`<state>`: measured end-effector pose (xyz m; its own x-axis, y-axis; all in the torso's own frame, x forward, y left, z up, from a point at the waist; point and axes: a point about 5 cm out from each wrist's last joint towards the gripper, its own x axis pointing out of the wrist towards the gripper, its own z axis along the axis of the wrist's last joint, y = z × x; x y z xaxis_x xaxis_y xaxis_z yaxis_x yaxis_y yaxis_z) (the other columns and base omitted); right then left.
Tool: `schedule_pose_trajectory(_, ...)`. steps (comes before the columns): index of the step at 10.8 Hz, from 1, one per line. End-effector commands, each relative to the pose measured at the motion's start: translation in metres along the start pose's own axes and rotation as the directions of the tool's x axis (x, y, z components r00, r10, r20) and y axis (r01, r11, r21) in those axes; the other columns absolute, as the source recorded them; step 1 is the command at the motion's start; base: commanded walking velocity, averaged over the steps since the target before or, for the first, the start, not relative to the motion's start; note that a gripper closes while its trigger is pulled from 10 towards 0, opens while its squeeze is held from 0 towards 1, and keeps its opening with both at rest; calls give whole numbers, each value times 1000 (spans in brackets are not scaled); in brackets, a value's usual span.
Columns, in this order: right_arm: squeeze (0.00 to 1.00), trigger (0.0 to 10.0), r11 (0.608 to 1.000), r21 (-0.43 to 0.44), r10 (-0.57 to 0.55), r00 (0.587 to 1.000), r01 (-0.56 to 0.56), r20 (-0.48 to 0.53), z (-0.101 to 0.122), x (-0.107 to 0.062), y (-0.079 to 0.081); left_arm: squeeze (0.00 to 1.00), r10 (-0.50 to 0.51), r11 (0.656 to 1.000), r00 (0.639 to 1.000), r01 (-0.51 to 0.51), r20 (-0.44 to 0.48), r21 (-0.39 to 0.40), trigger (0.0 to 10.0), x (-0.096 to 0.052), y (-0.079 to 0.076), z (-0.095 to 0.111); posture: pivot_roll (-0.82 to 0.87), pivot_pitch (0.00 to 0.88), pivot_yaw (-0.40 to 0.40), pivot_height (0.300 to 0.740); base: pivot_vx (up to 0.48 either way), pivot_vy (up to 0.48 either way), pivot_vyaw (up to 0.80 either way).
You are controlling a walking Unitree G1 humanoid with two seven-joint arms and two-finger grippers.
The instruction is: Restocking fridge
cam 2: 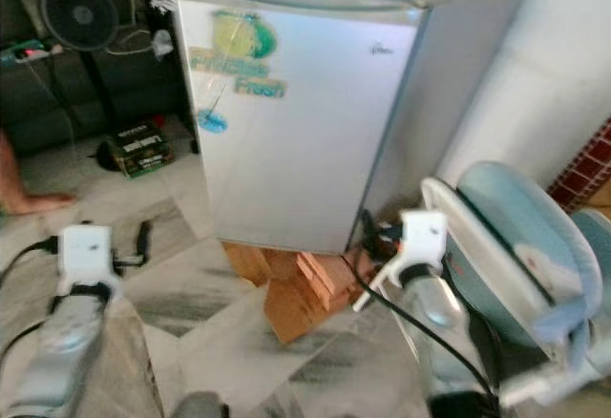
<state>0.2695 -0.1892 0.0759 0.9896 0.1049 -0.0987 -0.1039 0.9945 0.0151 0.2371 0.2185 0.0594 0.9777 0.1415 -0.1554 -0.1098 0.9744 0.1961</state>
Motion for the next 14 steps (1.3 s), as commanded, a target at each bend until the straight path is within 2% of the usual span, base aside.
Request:
schedule_pose_trajectory(1, 0, 10000, 1000, -9, -23, 1000, 24, 2, 3, -2, -8, 0, -25, 1000, 999, 25, 39, -15, 10000, 5, -5, 12, 125, 0, -46, 740, 0, 480, -800)
schedule_pose_trajectory(2, 0, 10000, 1000, -18, -13, 1000, 13, 4, 3, -2, -7, 0, -25, 999, 999, 26, 42, -42, 10000, 5, -4, 13, 123, 0, -48, 740, 0, 480, -569)
schedule_pose_trajectory(7, 0, 10000, 1000, -22, 11, 1000, -11, -1, 5, 2, -7, 0, -15, 994, 1000, 16, 13, -106, 10000, 6, -4, 9, 123, 0, -70, 740, 0, 480, 0)
schedule_pose_trajectory(13, 0, 10000, 1000, -18, 14, 1000, -14, -4, 5, 3, -5, 0, -22, 994, 1000, 24, 17, -109, 10000, 11, -1, 11, 115, 0, -62, 740, 0, 480, -686)
schedule_pose_trajectory(14, 0, 10000, 1000, -18, 12, 1000, -12, -4, 5, 3, -5, 0, -26, 994, 999, 28, 26, -105, 10000, 10, -1, 12, 116, 0, -63, 740, 0, 480, 0)
